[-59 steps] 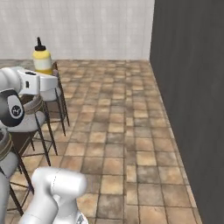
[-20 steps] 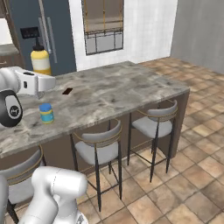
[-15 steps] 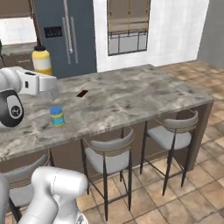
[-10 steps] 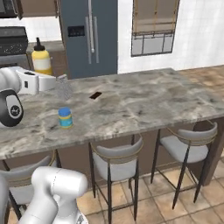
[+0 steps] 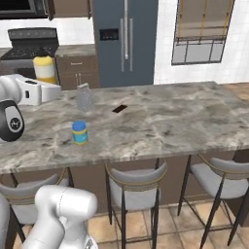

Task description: Move the mustard and mayonnaise from the cabinet to the dining counter.

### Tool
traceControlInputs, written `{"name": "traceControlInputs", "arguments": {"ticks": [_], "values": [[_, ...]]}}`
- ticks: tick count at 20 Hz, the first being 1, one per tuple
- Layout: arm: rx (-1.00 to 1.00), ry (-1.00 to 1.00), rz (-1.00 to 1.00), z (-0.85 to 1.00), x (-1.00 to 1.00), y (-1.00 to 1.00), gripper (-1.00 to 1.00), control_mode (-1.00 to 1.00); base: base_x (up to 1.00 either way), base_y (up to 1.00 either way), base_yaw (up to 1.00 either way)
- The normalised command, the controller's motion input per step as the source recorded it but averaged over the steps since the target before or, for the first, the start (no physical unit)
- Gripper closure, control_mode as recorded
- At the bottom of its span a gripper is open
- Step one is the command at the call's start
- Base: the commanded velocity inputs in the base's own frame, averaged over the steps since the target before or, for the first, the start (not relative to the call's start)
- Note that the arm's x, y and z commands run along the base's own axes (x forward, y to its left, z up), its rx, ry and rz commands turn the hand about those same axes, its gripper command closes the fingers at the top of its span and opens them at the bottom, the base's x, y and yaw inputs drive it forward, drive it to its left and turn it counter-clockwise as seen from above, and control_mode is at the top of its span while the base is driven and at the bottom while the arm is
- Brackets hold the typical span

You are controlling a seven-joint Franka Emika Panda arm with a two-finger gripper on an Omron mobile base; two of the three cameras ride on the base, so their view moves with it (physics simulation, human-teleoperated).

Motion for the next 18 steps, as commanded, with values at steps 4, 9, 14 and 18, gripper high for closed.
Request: {"name": "traceControlInputs", "arguments": {"ticks": [4,9,14,18], "values": [[0.0,0.0,0.0,0.0,0.0,0.0,1.0,1.0,0.69,-0.21,0.18],[0.0,0.0,0.0,0.0,0.0,0.0,1.0,1.0,0.67,-0.23,0.19],[0.0,0.0,0.0,0.0,0.0,0.0,1.0,1.0,0.63,-0.23,0.27],[0.0,0.0,0.0,0.0,0.0,0.0,1.0,1.0,0.56,-0.22,0.35]]}}
